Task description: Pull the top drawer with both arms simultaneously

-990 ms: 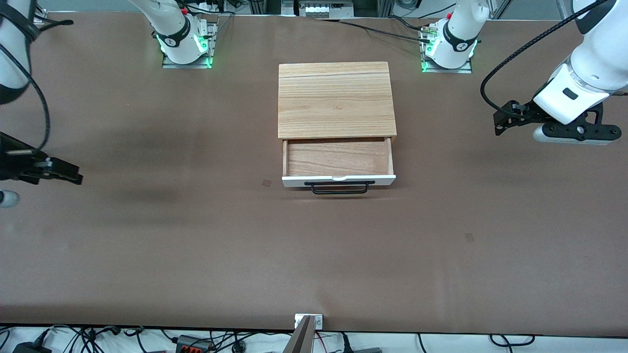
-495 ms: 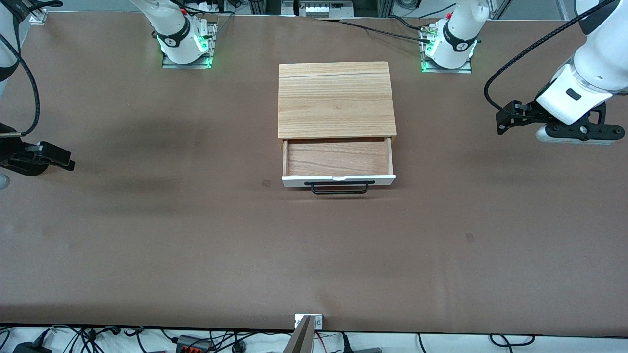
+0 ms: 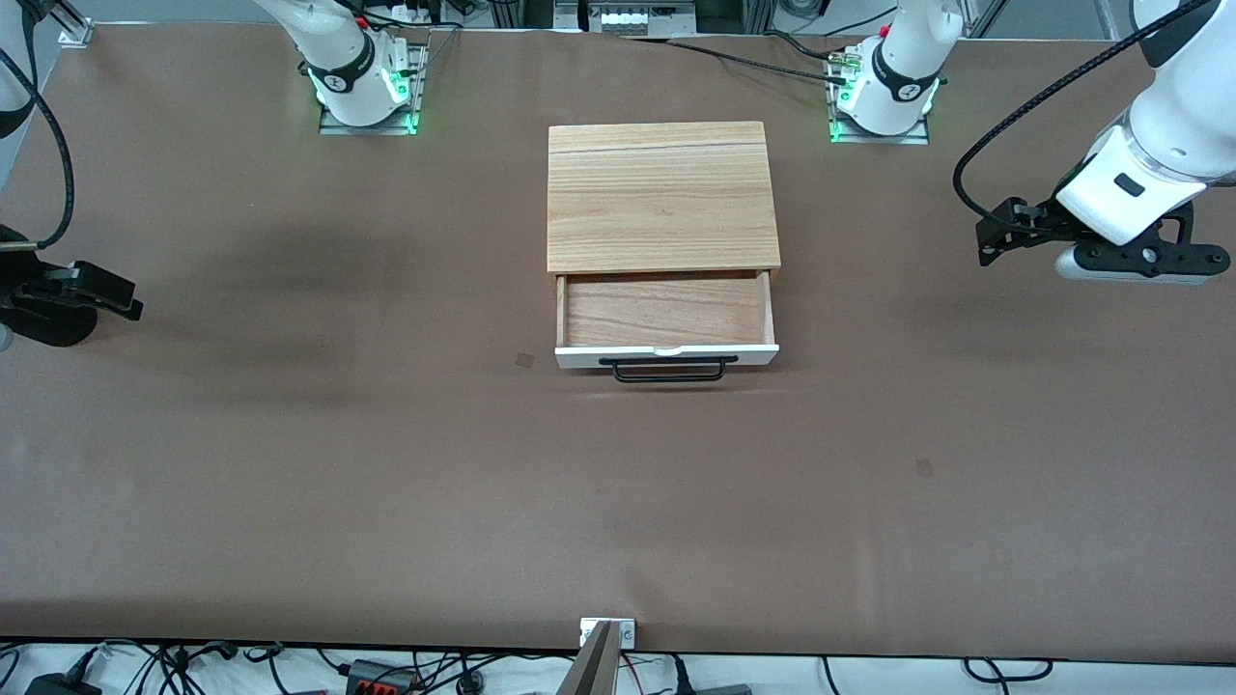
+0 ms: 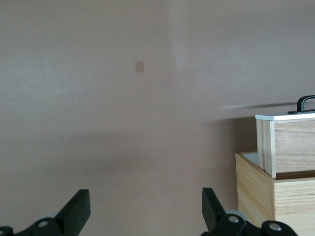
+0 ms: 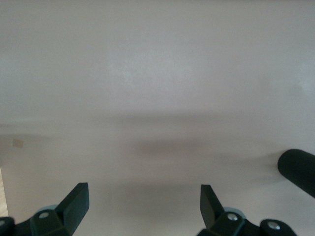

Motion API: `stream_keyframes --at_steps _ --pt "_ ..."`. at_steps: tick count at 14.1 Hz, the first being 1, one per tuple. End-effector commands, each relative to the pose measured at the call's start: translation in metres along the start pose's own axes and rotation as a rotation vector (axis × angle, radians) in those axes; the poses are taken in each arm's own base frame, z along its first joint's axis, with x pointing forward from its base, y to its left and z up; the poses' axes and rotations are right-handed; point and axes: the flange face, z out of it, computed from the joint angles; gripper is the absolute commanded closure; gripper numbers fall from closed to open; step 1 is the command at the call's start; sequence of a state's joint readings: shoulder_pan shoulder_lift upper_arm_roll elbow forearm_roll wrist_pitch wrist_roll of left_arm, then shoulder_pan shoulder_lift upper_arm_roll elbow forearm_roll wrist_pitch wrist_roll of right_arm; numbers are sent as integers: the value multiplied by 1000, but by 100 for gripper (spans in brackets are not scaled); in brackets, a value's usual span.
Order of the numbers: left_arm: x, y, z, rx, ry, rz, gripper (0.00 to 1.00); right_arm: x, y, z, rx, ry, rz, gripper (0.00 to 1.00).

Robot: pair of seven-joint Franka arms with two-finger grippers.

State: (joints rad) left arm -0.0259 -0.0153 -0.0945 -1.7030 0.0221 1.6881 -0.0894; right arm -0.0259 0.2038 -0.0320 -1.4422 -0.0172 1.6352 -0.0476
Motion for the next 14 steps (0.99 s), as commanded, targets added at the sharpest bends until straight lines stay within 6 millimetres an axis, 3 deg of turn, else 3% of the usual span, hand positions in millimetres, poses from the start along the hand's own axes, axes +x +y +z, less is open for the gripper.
stream_keyframes --at_steps 1,4,14 --pt "-5 -2 -5 21 5 -11 0 -42 -2 9 -15 23 36 0" --pt "-6 0 -5 20 -3 -8 0 -57 0 16 -12 27 47 0" --pt "-7 -1 -3 21 -15 -10 0 -64 0 -1 -5 -2 71 0"
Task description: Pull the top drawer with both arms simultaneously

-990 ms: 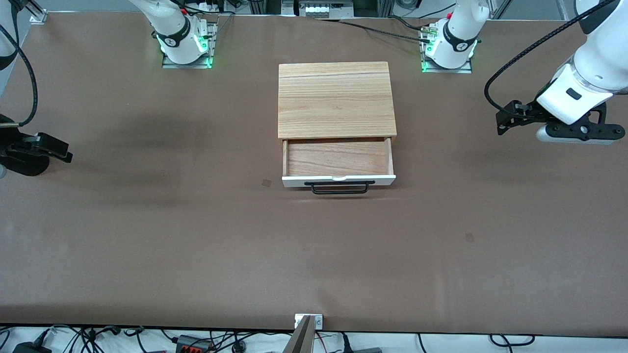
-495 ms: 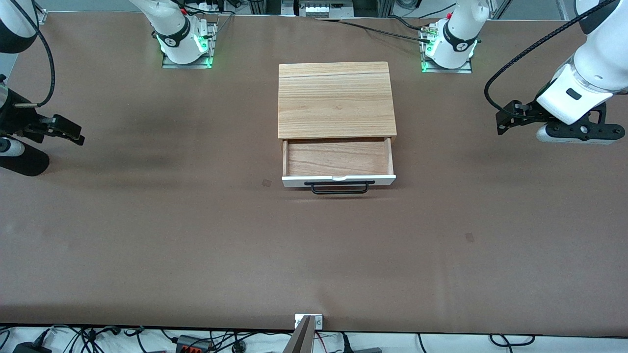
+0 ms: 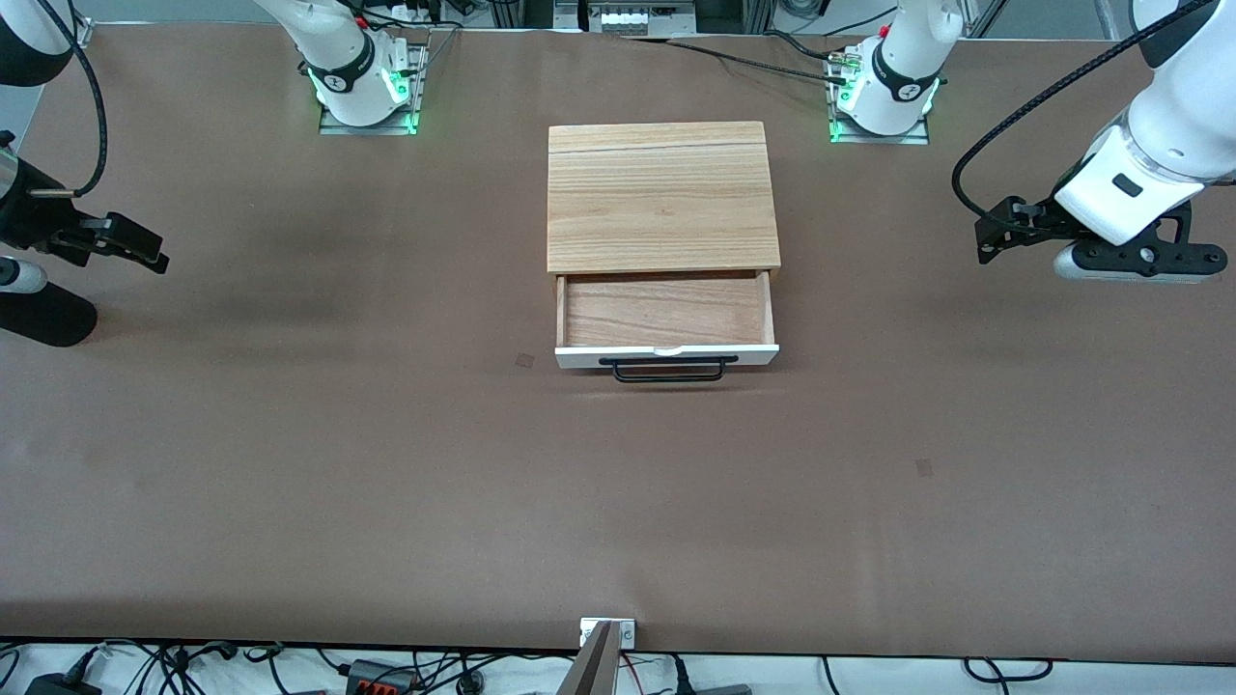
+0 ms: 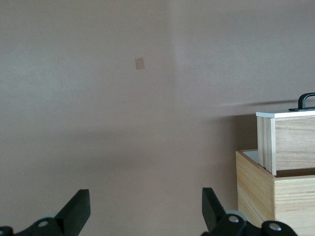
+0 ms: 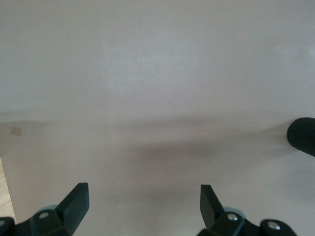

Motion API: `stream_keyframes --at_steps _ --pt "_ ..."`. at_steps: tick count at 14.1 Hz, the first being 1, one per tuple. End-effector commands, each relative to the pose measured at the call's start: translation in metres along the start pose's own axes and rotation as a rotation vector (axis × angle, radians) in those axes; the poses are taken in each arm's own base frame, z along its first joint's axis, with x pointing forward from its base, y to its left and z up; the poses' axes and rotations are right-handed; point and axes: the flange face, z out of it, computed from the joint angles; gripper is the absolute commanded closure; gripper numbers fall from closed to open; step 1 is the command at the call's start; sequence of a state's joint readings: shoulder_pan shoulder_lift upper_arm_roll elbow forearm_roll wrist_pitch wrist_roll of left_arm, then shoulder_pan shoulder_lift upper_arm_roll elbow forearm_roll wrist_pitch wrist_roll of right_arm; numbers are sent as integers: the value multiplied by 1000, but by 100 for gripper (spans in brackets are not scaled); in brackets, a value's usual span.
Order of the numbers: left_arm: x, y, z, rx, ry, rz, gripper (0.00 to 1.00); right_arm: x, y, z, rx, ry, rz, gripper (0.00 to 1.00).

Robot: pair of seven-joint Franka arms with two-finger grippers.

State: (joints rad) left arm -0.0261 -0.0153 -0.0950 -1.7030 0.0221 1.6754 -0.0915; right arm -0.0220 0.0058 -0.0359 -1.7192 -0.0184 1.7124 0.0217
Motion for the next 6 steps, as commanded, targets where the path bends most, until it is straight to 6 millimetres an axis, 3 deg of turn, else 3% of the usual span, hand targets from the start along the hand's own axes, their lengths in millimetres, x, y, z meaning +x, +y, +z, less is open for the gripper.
stream_keyframes --at_steps 1,6 --pt "-6 0 -4 20 -3 -7 0 -6 1 -12 -5 5 3 0" --pt "-6 1 -4 20 -4 -7 0 -7 -2 -11 -3 -3 -15 0"
